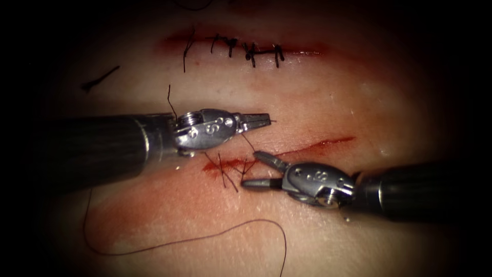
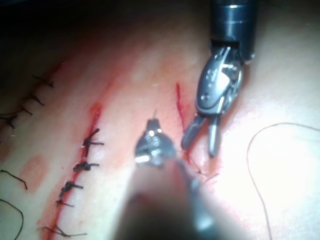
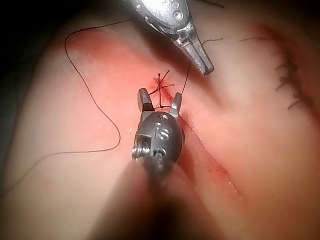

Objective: Wound Closure

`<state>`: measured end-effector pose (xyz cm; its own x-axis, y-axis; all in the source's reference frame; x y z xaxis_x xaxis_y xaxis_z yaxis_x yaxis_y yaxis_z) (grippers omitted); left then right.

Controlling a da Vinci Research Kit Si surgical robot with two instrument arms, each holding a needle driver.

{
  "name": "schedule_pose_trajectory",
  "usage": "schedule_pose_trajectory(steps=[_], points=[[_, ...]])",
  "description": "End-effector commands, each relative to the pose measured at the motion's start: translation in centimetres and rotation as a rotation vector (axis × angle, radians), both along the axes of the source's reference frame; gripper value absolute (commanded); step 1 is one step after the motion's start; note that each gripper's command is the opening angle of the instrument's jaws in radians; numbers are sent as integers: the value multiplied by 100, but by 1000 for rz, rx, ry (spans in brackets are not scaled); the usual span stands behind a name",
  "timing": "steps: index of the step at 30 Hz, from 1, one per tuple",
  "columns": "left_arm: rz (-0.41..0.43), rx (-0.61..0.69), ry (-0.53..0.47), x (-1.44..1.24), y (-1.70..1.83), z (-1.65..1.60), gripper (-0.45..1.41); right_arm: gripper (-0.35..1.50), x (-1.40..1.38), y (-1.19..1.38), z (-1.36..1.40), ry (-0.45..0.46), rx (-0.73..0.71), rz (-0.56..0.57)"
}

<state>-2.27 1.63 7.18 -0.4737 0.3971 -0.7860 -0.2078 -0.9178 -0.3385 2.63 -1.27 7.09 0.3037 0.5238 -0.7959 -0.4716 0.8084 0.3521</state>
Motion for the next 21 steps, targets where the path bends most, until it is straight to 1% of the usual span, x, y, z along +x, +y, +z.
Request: schedule_pose_trajectory(steps=[1,5,9,16,21], points=[[-2,0,-2,-5,-1,5,-45,148,0,-4,3,1,5,-2],[-6,1,2,-7,-3,1,-45,148,0,4,1,0,11,1],[-8,5,2,-9,-5,-7,-45,148,5,14,6,-2,15,6],[-20,13,-4,-16,-5,-25,-45,148,27,25,24,6,14,3],[-21,13,-3,-17,-7,-27,-45,148,44,28,29,16,14,0]])
